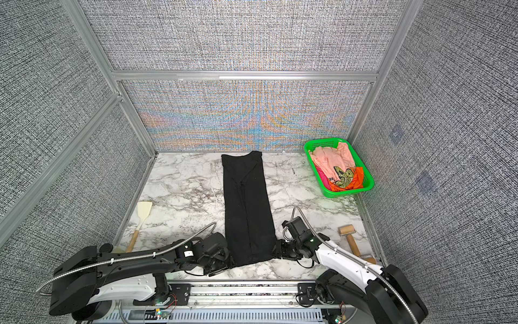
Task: Fold and stack t-shirts
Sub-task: Fold the T-shirt at the top-center of the table.
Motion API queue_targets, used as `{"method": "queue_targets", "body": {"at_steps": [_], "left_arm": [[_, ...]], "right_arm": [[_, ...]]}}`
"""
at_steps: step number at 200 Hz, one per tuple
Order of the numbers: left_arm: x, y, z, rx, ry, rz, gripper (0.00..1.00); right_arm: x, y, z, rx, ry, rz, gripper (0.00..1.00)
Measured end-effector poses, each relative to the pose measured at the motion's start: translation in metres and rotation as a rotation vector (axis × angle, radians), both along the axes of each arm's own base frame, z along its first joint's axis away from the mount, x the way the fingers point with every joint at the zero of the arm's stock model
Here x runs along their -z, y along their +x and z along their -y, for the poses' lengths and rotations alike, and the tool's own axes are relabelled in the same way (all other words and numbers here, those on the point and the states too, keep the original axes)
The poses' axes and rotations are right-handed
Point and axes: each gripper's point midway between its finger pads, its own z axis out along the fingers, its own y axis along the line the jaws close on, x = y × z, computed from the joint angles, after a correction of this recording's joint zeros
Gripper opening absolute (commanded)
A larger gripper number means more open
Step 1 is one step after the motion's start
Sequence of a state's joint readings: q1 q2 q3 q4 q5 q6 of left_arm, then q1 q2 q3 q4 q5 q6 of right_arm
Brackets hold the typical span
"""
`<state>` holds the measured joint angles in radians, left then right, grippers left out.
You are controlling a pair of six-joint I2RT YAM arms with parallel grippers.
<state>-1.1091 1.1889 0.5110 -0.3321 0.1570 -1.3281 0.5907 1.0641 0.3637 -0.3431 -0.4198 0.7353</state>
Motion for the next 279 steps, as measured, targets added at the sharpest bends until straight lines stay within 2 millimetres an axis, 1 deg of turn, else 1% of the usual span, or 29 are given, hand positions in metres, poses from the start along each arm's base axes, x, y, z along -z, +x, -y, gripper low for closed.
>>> {"method": "queue_targets", "body": {"at_steps": [25, 51, 70, 83, 109, 117, 124, 129, 147, 152, 158, 171, 192, 207, 241, 279], "left_arm": [[0.001, 0.009, -0.004, -0.034, -0.002, 0.019, 0.57], [0.006, 0.009, -0.002, -0.026, -0.001, 0.012, 0.51], [0.013, 0.005, -0.002, -0.011, 0.007, -0.011, 0.5], [0.012, 0.005, 0.002, -0.004, -0.011, -0.009, 0.47], [0.013, 0.004, 0.003, -0.001, -0.02, -0.012, 0.42], [0.013, 0.004, 0.004, 0.001, -0.024, -0.014, 0.38], [0.014, 0.004, 0.004, 0.001, -0.024, -0.015, 0.33], [0.015, 0.004, 0.004, 0.0, -0.025, -0.017, 0.29], [0.016, 0.004, 0.005, -0.006, -0.027, -0.02, 0.08], [0.016, 0.004, 0.005, -0.012, -0.03, -0.022, 0.04], [0.016, 0.005, 0.005, -0.013, -0.029, -0.019, 0.02], [0.016, 0.006, 0.005, -0.023, -0.029, -0.016, 0.0], [0.016, 0.008, 0.003, -0.038, -0.027, -0.006, 0.0], [0.016, 0.008, 0.001, -0.044, -0.028, -0.003, 0.0], [0.009, 0.01, -0.004, -0.067, -0.042, 0.017, 0.0], [-0.003, 0.011, -0.013, -0.097, -0.052, 0.041, 0.0]], "right_arm": [[0.0, -0.001, 0.0, -0.001, 0.001, 0.001, 0.52], [0.0, -0.001, 0.001, 0.0, -0.001, -0.001, 0.52], [0.001, -0.001, 0.001, 0.001, -0.004, -0.004, 0.52], [0.001, -0.001, 0.001, -0.003, -0.003, -0.008, 0.51], [0.001, -0.002, 0.0, -0.009, 0.001, -0.013, 0.49], [0.001, -0.002, 0.0, -0.009, 0.0, -0.014, 0.47], [0.001, -0.002, 0.0, -0.009, 0.0, -0.015, 0.45], [0.001, -0.003, 0.0, -0.009, -0.001, -0.016, 0.43], [0.002, -0.004, 0.0, -0.01, -0.003, -0.022, 0.33], [0.002, -0.004, 0.0, -0.012, -0.004, -0.025, 0.3], [0.002, -0.004, 0.0, -0.013, -0.004, -0.028, 0.26], [0.001, -0.005, -0.001, -0.017, 0.0, -0.03, 0.19], [0.001, -0.006, -0.002, -0.022, 0.004, -0.034, 0.07], [0.003, -0.007, -0.001, -0.023, -0.003, -0.045, 0.01], [0.002, -0.008, -0.001, -0.025, 0.002, -0.048, 0.0], [-0.01, -0.004, -0.007, -0.027, 0.033, -0.037, 0.0]]}}
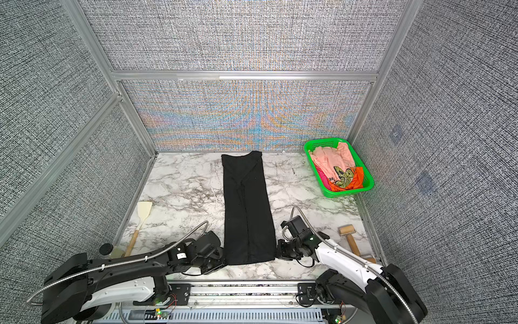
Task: Fold and stack t-shirts
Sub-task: Fold the T-shirt at the top-center of the table.
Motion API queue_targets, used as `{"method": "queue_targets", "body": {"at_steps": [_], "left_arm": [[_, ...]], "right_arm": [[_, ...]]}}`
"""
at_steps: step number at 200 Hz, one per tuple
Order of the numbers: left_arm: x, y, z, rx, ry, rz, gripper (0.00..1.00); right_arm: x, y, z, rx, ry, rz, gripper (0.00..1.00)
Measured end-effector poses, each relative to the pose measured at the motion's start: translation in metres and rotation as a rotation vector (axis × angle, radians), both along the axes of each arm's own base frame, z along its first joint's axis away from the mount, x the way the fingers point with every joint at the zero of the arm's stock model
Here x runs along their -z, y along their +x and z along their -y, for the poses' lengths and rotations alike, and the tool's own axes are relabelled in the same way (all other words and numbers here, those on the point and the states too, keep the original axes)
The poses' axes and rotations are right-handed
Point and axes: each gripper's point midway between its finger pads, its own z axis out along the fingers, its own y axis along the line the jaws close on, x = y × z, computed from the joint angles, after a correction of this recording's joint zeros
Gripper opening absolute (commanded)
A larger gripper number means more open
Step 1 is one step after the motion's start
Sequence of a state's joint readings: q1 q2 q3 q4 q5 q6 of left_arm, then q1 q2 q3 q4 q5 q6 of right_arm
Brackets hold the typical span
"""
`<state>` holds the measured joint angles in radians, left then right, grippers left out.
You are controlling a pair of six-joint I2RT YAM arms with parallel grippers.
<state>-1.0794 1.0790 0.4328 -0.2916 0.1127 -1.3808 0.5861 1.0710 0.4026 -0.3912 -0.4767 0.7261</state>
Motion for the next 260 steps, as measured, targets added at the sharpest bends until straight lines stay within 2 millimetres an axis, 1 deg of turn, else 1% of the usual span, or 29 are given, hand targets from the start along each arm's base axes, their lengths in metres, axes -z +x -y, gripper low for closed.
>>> {"method": "queue_targets", "body": {"at_steps": [12, 29, 57, 82, 100, 117, 129, 153, 169, 200, 218, 239, 260], "left_arm": [[-0.007, 0.003, -0.001, -0.014, -0.001, 0.017, 0.0], [-0.023, 0.012, 0.003, -0.038, -0.027, 0.058, 0.0], [-0.05, 0.03, 0.005, -0.09, -0.064, 0.157, 0.0], [-0.081, 0.047, 0.0, -0.139, -0.083, 0.274, 0.0], [-0.107, 0.063, -0.005, -0.172, -0.103, 0.382, 0.0], [-0.122, 0.081, -0.015, -0.219, -0.096, 0.444, 0.0], [-0.127, 0.093, -0.022, -0.242, -0.076, 0.47, 0.0], [-0.137, 0.117, -0.028, -0.254, -0.036, 0.509, 0.0], [-0.14, 0.135, -0.033, -0.259, -0.008, 0.526, 0.0], [-0.15, 0.167, -0.04, -0.239, 0.032, 0.553, 0.0], [-0.154, 0.185, -0.041, -0.216, 0.05, 0.564, 0.0], [-0.154, 0.206, -0.041, -0.194, 0.082, 0.56, 0.0], [-0.146, 0.223, -0.041, -0.163, 0.115, 0.549, 0.0]], "right_arm": [[-0.008, 0.003, -0.004, -0.002, 0.018, 0.004, 0.0], [-0.023, 0.01, -0.009, -0.001, 0.044, 0.021, 0.0], [-0.047, 0.03, -0.015, 0.023, 0.081, 0.048, 0.0], [-0.064, 0.048, -0.018, 0.03, 0.098, 0.061, 0.0], [-0.074, 0.064, -0.019, 0.039, 0.103, 0.072, 0.0], [-0.084, 0.081, -0.02, 0.046, 0.112, 0.083, 0.0], [-0.093, 0.095, -0.022, 0.046, 0.116, 0.098, 0.0], [-0.113, 0.122, -0.029, 0.031, 0.131, 0.146, 0.0], [-0.121, 0.138, -0.034, 0.023, 0.136, 0.165, 0.0], [-0.126, 0.166, -0.036, 0.029, 0.13, 0.184, 0.0], [-0.128, 0.179, -0.038, 0.032, 0.127, 0.19, 0.0], [-0.128, 0.193, -0.038, 0.043, 0.124, 0.194, 0.0], [-0.119, 0.209, -0.037, 0.055, 0.111, 0.179, 0.0]]}}
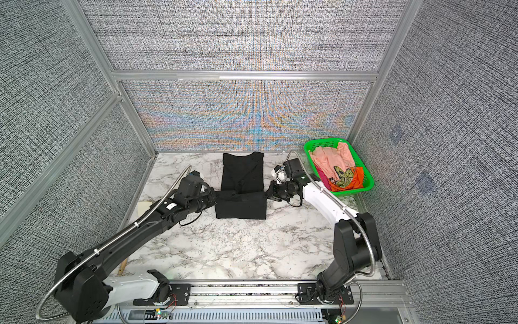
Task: Fold and stack t-shirts
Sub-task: Fold the T-shirt at the top-center of the table.
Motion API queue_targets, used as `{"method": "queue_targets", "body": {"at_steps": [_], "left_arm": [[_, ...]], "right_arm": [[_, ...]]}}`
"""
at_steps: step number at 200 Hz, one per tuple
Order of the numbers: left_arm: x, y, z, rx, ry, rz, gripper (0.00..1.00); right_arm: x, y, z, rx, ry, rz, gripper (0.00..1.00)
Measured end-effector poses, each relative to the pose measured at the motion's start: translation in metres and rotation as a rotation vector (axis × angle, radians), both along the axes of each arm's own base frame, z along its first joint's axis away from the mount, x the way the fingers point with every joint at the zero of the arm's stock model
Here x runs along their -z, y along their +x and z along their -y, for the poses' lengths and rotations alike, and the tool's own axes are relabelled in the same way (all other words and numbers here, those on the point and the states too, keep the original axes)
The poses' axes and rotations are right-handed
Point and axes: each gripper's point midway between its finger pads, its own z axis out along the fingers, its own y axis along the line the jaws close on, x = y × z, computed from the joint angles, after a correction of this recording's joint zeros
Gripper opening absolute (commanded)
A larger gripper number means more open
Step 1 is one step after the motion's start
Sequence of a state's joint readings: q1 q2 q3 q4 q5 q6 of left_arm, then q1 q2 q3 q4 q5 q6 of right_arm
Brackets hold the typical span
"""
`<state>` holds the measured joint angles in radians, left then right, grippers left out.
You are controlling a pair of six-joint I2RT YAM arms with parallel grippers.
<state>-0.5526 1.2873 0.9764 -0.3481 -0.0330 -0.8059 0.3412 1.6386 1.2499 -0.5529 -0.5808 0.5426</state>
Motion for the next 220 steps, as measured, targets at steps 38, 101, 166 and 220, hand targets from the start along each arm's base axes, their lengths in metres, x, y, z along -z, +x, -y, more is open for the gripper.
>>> {"method": "queue_targets", "body": {"at_steps": [38, 101, 166, 220], "left_arm": [[0.014, 0.031, 0.004, 0.04, 0.046, -0.035, 0.0], [0.044, 0.071, 0.006, 0.112, 0.085, -0.11, 0.0], [0.081, 0.091, 0.006, 0.188, 0.078, -0.268, 0.0], [0.092, 0.098, 0.011, 0.212, 0.077, -0.29, 0.0]], "right_arm": [[0.014, 0.026, -0.005, -0.002, -0.019, -0.012, 0.0], [0.024, 0.059, -0.006, 0.008, -0.03, -0.006, 0.0], [0.043, 0.085, -0.007, 0.003, -0.046, -0.02, 0.0], [0.054, 0.1, -0.009, -0.005, -0.056, -0.026, 0.0]]}}
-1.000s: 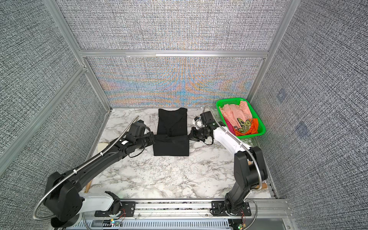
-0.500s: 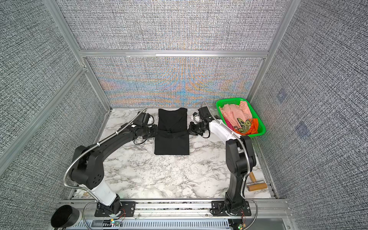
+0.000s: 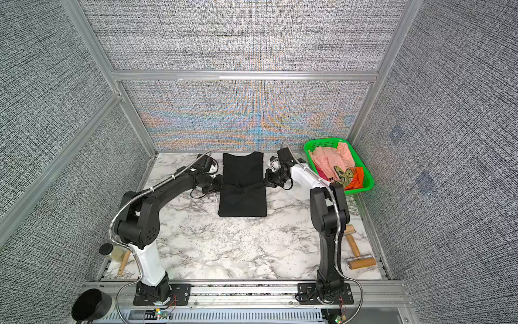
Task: Fold and stack t-shirts
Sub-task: Fold the T-shirt at the top-center of the table.
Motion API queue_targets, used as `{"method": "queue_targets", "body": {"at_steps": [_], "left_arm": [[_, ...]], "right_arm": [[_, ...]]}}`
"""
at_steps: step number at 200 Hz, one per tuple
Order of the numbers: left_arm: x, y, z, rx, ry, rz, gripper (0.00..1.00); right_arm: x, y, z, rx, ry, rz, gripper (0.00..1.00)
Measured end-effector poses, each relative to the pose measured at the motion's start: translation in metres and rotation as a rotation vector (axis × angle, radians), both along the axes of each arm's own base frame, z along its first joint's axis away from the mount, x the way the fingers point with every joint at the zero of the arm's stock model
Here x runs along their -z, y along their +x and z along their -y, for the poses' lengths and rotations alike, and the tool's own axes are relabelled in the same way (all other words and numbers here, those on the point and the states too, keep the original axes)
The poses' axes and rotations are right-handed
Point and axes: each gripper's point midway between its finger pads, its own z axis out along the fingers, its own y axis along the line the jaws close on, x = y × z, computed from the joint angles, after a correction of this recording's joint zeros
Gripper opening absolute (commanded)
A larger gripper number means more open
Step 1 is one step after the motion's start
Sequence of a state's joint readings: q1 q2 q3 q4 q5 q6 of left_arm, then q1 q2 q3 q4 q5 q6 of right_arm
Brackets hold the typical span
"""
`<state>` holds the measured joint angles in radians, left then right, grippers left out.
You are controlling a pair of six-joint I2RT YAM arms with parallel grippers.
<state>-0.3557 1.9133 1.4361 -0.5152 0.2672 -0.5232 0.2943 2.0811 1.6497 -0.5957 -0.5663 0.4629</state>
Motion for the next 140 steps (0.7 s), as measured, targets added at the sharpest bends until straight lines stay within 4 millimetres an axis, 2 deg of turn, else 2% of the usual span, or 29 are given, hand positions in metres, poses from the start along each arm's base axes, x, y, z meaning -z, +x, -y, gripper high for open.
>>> {"method": "queue_targets", "body": {"at_steps": [35, 74, 90, 123, 140], "left_arm": [[0.012, 0.005, 0.0, 0.006, 0.008, -0.024, 0.0], [0.015, 0.007, -0.002, 0.002, 0.014, -0.04, 0.0], [0.012, 0.004, -0.003, 0.0, 0.016, -0.038, 0.0], [-0.01, 0.003, -0.007, -0.013, 0.01, 0.001, 0.0], [-0.013, 0.003, -0.008, -0.02, 0.01, 0.006, 0.0]], "right_arm": [[0.016, -0.001, 0.002, -0.001, -0.015, -0.038, 0.0], [0.014, 0.007, 0.001, 0.002, -0.01, -0.024, 0.0], [0.01, 0.01, 0.001, 0.002, -0.007, -0.013, 0.0], [0.002, 0.013, -0.001, -0.001, 0.001, 0.001, 0.0], [-0.003, 0.015, -0.001, -0.002, 0.004, 0.011, 0.0]]}}
